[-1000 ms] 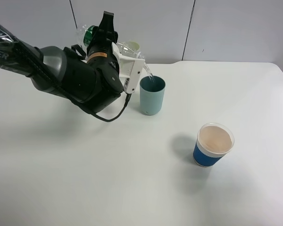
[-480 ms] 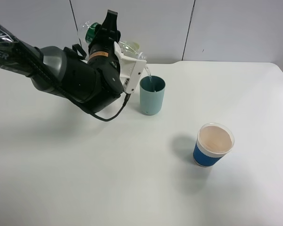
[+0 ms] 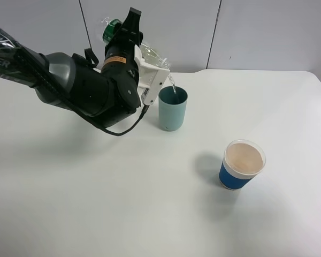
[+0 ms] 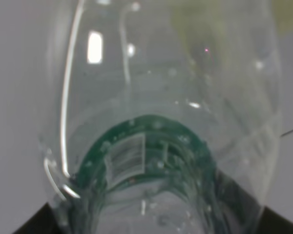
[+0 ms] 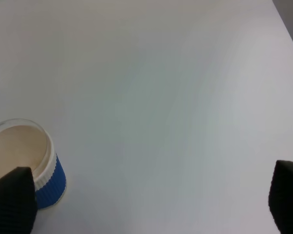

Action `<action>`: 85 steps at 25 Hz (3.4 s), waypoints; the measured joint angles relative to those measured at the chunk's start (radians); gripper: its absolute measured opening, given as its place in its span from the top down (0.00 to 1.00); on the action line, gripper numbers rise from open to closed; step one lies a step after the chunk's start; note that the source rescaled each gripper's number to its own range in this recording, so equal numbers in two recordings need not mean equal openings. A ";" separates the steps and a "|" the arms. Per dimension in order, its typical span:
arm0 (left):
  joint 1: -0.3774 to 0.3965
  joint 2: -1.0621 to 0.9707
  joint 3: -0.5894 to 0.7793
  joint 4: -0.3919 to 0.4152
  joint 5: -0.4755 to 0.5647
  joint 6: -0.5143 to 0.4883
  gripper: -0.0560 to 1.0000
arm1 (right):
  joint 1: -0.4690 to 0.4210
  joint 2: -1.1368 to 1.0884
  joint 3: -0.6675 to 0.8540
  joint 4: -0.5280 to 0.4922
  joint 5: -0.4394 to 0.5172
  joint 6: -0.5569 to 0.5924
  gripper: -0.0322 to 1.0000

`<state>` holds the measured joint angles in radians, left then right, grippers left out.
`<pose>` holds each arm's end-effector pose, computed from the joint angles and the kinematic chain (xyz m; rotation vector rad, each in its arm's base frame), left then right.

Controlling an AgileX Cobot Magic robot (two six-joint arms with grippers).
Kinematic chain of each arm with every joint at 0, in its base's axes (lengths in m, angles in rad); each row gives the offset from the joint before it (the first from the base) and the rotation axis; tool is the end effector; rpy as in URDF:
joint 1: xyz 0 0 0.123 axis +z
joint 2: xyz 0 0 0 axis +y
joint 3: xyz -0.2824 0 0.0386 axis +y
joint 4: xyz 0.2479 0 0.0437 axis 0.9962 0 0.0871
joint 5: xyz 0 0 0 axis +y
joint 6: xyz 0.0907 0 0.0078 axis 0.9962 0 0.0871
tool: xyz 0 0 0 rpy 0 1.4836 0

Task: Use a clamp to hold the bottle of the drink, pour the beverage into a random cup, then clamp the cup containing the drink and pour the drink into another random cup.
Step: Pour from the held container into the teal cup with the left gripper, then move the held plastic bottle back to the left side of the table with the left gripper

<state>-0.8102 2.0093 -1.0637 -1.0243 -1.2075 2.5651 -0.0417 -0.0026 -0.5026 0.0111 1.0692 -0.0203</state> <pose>0.3215 -0.2325 0.1912 1.4201 1.0641 1.6105 -0.0059 0.0011 0.2772 0.0213 2.0475 -0.0254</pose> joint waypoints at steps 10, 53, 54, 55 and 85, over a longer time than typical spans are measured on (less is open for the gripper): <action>0.000 0.000 0.000 0.116 0.000 0.009 0.93 | 0.000 0.000 0.000 0.000 0.000 0.000 0.17; 0.000 -0.010 0.000 0.033 0.071 -0.166 0.93 | 0.000 0.000 0.000 0.000 0.000 0.000 0.17; 0.000 -0.015 0.000 0.027 0.073 -0.185 0.93 | 0.000 0.000 0.000 0.000 0.000 0.000 0.17; 0.000 -0.025 0.000 0.024 0.077 -0.202 0.93 | 0.000 0.000 0.000 0.000 0.000 0.000 0.17; 0.123 -0.652 0.609 0.396 0.142 -2.038 0.93 | 0.000 0.000 0.000 0.000 0.000 0.000 0.17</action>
<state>-0.6870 1.3576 -0.4542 -0.6283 -1.0654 0.5276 -0.0417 -0.0026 -0.5026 0.0111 1.0692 -0.0203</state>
